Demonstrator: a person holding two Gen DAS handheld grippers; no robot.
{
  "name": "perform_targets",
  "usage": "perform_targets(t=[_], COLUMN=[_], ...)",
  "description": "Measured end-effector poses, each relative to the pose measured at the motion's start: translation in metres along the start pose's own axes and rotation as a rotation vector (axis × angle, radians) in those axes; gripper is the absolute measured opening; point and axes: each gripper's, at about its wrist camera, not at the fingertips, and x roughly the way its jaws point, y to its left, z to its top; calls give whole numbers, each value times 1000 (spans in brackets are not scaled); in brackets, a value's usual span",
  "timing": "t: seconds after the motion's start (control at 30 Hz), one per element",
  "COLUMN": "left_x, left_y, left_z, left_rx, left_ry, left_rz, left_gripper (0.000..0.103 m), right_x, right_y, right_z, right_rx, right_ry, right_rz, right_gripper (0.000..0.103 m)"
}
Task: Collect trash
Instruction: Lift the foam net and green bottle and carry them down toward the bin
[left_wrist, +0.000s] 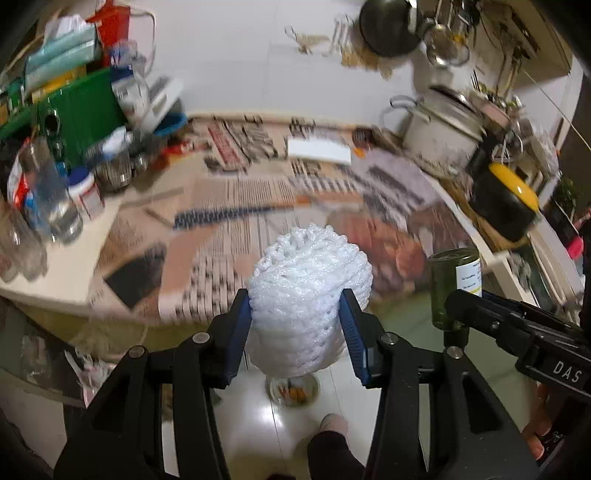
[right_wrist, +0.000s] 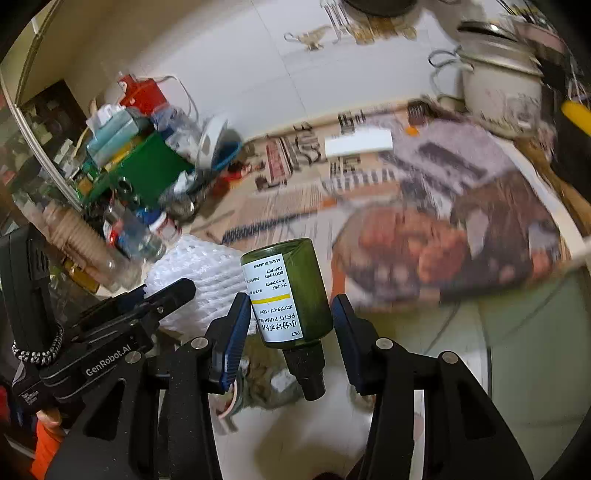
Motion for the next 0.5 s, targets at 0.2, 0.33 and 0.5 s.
perform_targets(t=[0.2,0.33,0.5], left_x=[19,56,130], left_y=[-10,-17,-26], left_z=[-42,-74,-132], left_rx=[11,-12,-26], left_ry=[86,157,234], left_rz=[-21,-33,-19], left_gripper=[47,47,47], right_x=[7,28,75], right_y=[-14,-43,-93], right_z=[-37,-65,-106], right_rx=[36,62,73], right_ry=[81,136,187], right_rz=[-41,-59,-80], right_gripper=[42,42,43])
